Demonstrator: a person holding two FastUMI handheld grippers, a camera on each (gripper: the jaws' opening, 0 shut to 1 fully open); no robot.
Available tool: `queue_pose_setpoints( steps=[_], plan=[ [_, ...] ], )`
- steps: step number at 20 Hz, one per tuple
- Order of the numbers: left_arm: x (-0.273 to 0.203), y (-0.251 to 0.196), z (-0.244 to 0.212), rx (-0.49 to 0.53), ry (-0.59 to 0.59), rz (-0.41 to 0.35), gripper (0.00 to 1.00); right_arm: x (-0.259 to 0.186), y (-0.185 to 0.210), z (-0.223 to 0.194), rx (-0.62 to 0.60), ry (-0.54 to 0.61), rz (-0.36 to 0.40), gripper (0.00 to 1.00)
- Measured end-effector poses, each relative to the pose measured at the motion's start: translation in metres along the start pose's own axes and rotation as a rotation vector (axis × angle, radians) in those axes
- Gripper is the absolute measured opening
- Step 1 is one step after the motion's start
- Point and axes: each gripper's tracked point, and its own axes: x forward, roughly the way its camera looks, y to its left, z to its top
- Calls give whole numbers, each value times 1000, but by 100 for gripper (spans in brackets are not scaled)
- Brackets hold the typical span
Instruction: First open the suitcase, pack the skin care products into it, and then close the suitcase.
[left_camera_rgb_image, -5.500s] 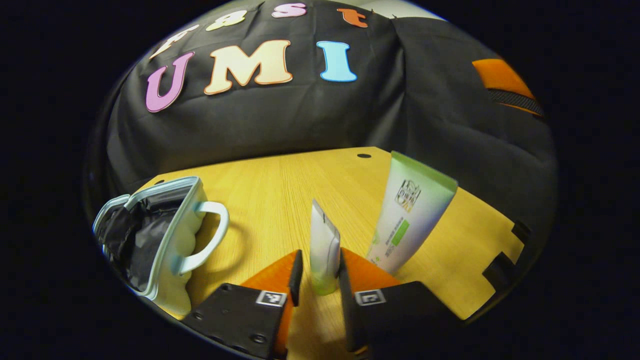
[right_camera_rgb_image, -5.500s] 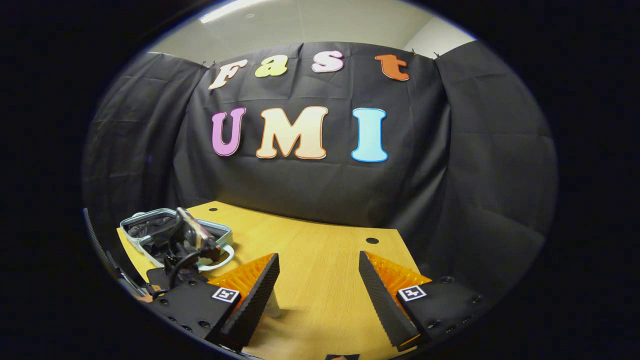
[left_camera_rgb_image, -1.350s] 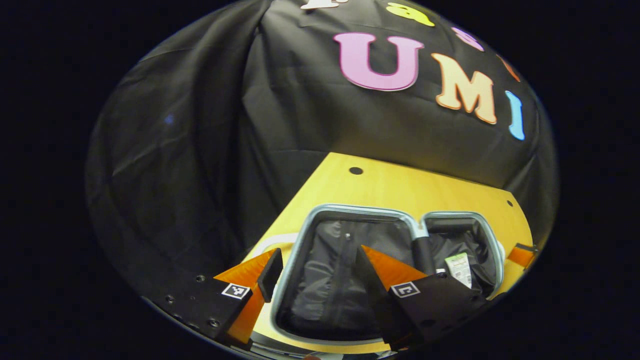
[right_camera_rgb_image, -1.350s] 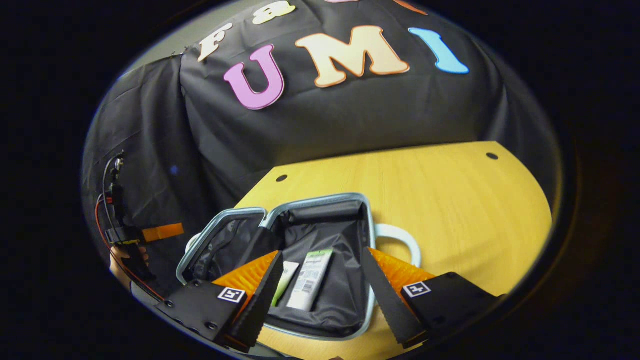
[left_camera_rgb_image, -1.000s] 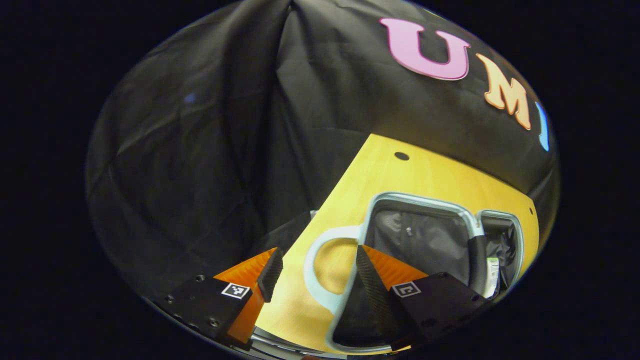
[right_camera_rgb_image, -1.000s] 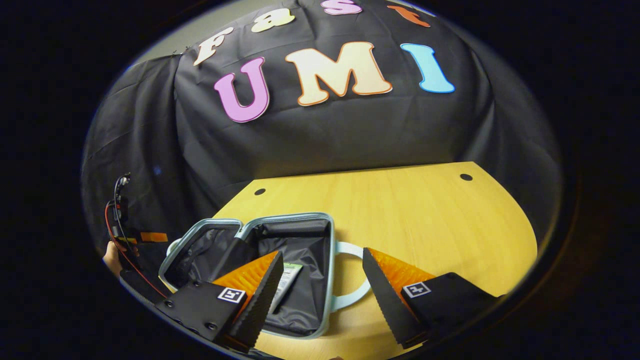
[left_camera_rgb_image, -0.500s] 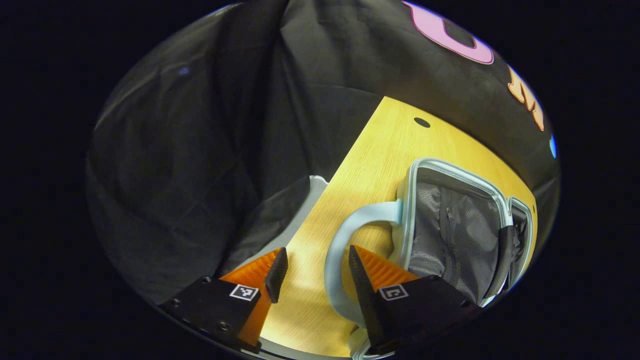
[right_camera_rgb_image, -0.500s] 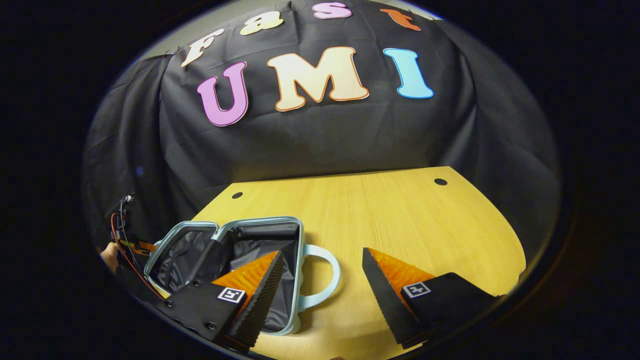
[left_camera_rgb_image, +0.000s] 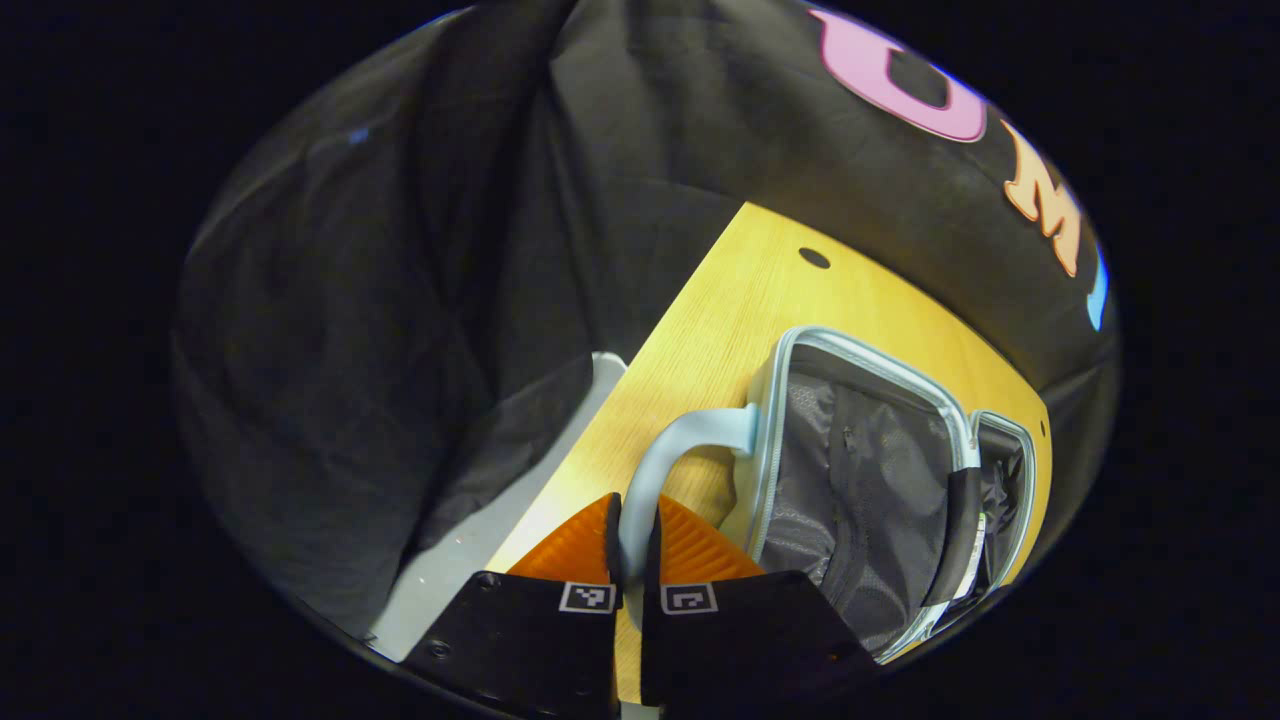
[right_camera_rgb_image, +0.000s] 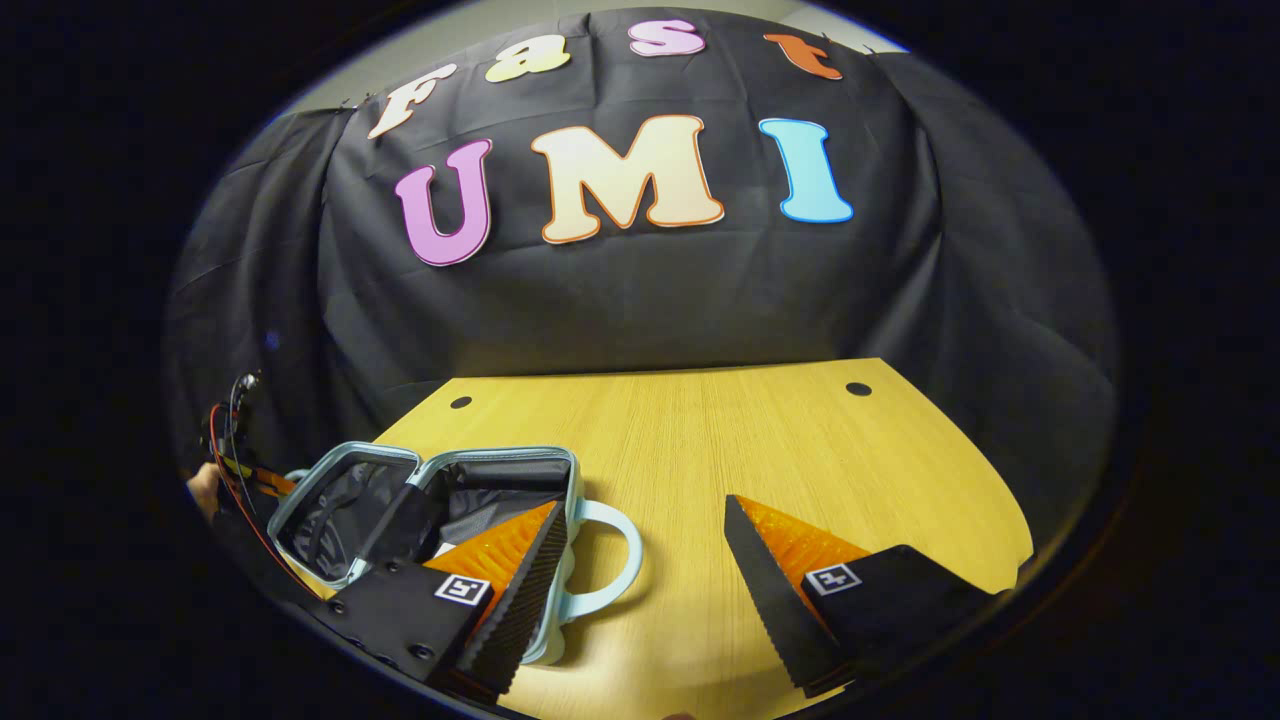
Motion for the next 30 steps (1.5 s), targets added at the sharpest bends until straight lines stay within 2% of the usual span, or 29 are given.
queue_pose_setpoints(
  steps=[4, 5, 6, 13, 15, 21, 25, 30],
  plan=[
    [-55, -31, 40, 46, -115, -6, 2, -8, -7, -3, -21, -24, 39, 98],
    [-65, -43, 48, 50, -139, -14, 2, -9, -11, -5, -21, -18, 43, 93],
    [-82, -53, 59, 58, -160, -21, 2, -12, -12, -5, -8, -16, 58, 98],
    [-149, -129, 83, 132, -262, -81, 1, -34, -30, 3, 18, -56, 113, 98],
    [-163, -148, 85, 154, -279, -92, 1, -41, -37, 1, 27, -58, 124, 98],
    [-197, -222, 92, 190, -314, -193, 1, -58, -71, 0, 68, -65, 121, 98],
    [-209, -281, 82, 254, -324, -261, 1, -68, -103, 7, 79, -84, 105, 98],
    [-222, -345, 61, 278, -330, -336, 1, -82, -143, 19, 108, -127, 83, 98]
  ],
)
